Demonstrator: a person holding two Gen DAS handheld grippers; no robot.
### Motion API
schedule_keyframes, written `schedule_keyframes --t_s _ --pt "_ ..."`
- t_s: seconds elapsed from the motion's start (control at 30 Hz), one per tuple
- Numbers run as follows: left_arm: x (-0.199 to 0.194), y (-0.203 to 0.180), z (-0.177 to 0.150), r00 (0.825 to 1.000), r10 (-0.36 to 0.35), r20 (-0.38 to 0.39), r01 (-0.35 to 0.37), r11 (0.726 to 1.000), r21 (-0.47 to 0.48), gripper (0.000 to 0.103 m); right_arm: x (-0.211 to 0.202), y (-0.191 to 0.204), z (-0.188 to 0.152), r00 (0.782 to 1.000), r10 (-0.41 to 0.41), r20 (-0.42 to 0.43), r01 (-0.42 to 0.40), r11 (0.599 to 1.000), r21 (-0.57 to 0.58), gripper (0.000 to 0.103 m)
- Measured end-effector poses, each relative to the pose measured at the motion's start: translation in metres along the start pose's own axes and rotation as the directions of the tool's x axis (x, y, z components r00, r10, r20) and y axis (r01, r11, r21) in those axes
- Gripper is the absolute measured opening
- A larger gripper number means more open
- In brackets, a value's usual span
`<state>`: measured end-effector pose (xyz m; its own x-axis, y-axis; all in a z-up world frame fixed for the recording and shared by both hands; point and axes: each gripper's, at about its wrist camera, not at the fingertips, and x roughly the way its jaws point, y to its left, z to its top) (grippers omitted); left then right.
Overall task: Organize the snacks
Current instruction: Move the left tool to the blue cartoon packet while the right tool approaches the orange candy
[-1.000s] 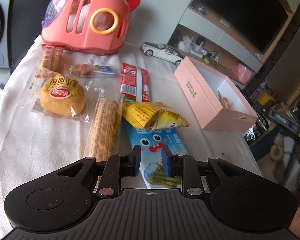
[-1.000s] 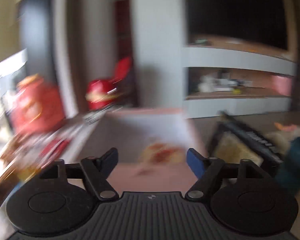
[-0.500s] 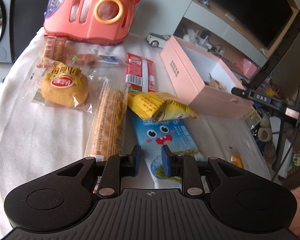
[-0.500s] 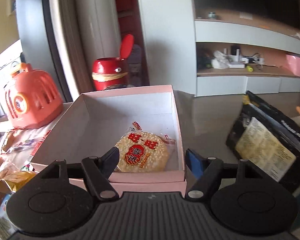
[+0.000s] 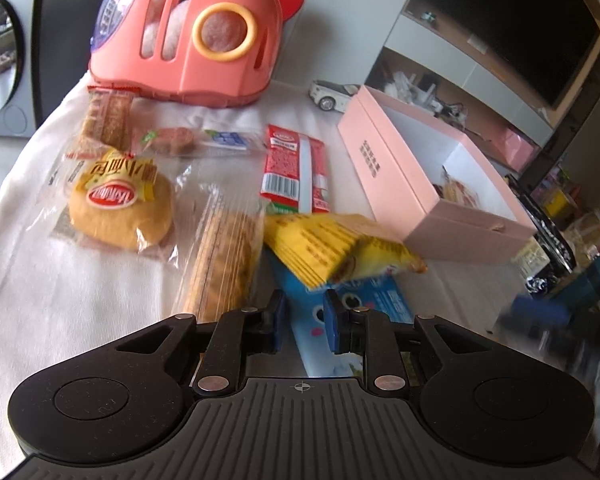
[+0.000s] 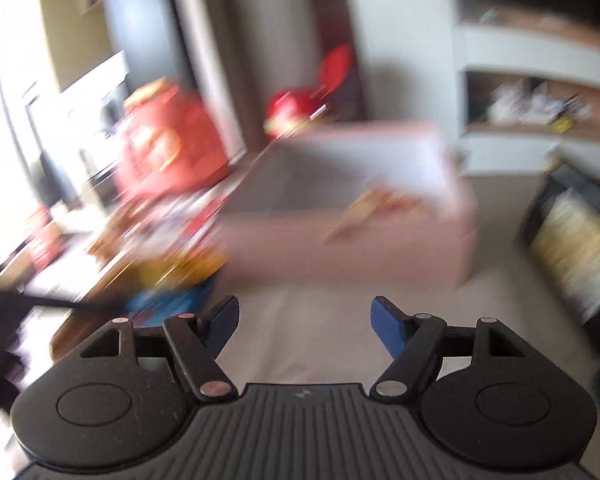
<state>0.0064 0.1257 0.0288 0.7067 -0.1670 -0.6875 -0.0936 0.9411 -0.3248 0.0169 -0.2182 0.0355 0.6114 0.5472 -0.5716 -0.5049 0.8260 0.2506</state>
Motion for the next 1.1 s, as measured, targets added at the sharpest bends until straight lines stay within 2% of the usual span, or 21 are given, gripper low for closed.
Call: schedule_keyframes --t_s 0.07,0.17,0.23,0.3,0.37,0.4,0.43,0.5,0.53,0.57,0.63,0.67,0.73,0.83,0.93,1.0,1.1 --pt "0.000 -0.001 -0.001 1.000 0.000 -0.002 0.000 1.000 0.009 0.025 0.010 0.019 -0.009 0.998 0.038 -0.042 -0.040 0.998 -0.047 0.073" --pt "-0.004 -0.001 -0.004 1.000 -0.015 -0.018 0.016 1.000 0.025 0.025 0.024 0.049 -0.017 0.999 0.006 -0.049 -0.013 0.987 -0.162 0.073" --pt "-0.006 0.001 -0.005 0.999 -0.042 -0.028 0.042 0.999 0.023 0.025 0.030 0.064 -0.020 0.999 0.014 -0.048 -0.024 0.976 -0.216 0.071" --pt "-0.008 0.002 -0.006 0.996 -0.075 -0.038 0.075 0.997 0.014 0.029 0.032 0.074 -0.023 0.995 0.066 -0.074 -0.081 0.969 -0.233 0.067" --pt "-0.011 0.001 -0.009 0.992 -0.120 -0.048 0.121 0.993 0.006 0.036 0.030 0.081 -0.026 0.983 0.142 -0.114 -0.165 0.960 -0.226 0.056" --pt "-0.013 -0.001 -0.011 0.988 -0.143 -0.058 0.144 0.990 0.008 0.037 0.027 0.083 -0.029 0.977 0.170 -0.128 -0.196 0.953 -0.229 0.055" --pt "-0.014 -0.004 -0.013 0.979 -0.190 -0.076 0.192 0.981 0.007 0.035 0.022 0.086 -0.030 0.975 0.180 -0.132 -0.208 0.948 -0.239 0.055" --pt "-0.013 -0.010 -0.019 0.940 -0.314 -0.131 0.313 0.949 -0.030 0.035 0.013 0.088 -0.036 0.974 0.183 -0.131 -0.213 0.940 -0.266 0.055" --pt "-0.012 -0.015 -0.022 0.932 -0.334 -0.144 0.332 0.943 -0.034 0.035 0.009 0.087 -0.037 0.971 0.195 -0.137 -0.226 0.937 -0.267 0.055" --pt "-0.012 -0.019 -0.025 0.941 -0.306 -0.144 0.307 0.952 -0.020 0.032 0.005 0.086 -0.037 0.968 0.205 -0.143 -0.237 0.934 -0.267 0.055" --pt "-0.015 -0.028 -0.027 0.971 -0.211 -0.115 0.217 0.975 0.039 0.022 -0.005 0.084 -0.042 0.972 0.191 -0.139 -0.223 0.934 -0.280 0.055" --pt "-0.018 -0.031 -0.027 0.985 -0.148 -0.090 0.155 0.985 0.076 0.023 -0.010 0.082 -0.043 0.978 0.166 -0.125 -0.196 0.936 -0.293 0.055" --pt "-0.027 -0.036 -0.027 0.998 -0.051 -0.037 0.056 0.989 0.136 0.027 -0.016 0.077 -0.046 0.990 0.104 -0.092 -0.128 0.941 -0.312 0.055" --pt "-0.035 -0.024 -0.023 0.998 -0.051 -0.024 0.053 0.995 0.088 0.027 -0.018 0.068 -0.040 0.994 0.088 -0.066 -0.103 0.955 -0.279 0.055" --pt "-0.030 -0.011 -0.022 0.998 -0.040 -0.048 0.042 0.998 0.043 0.027 -0.008 0.067 -0.033 0.997 0.067 -0.047 -0.077 0.963 -0.259 0.055" --pt "-0.023 -0.005 -0.024 0.995 -0.063 -0.079 0.064 0.998 0.012 0.027 0.001 0.069 -0.033 0.998 0.037 -0.046 -0.048 0.961 -0.272 0.055" --pt "-0.016 -0.008 -0.023 0.995 -0.072 -0.062 0.074 0.997 0.028 0.026 0.009 0.069 -0.033 0.999 0.019 -0.048 -0.031 0.961 -0.275 0.055"
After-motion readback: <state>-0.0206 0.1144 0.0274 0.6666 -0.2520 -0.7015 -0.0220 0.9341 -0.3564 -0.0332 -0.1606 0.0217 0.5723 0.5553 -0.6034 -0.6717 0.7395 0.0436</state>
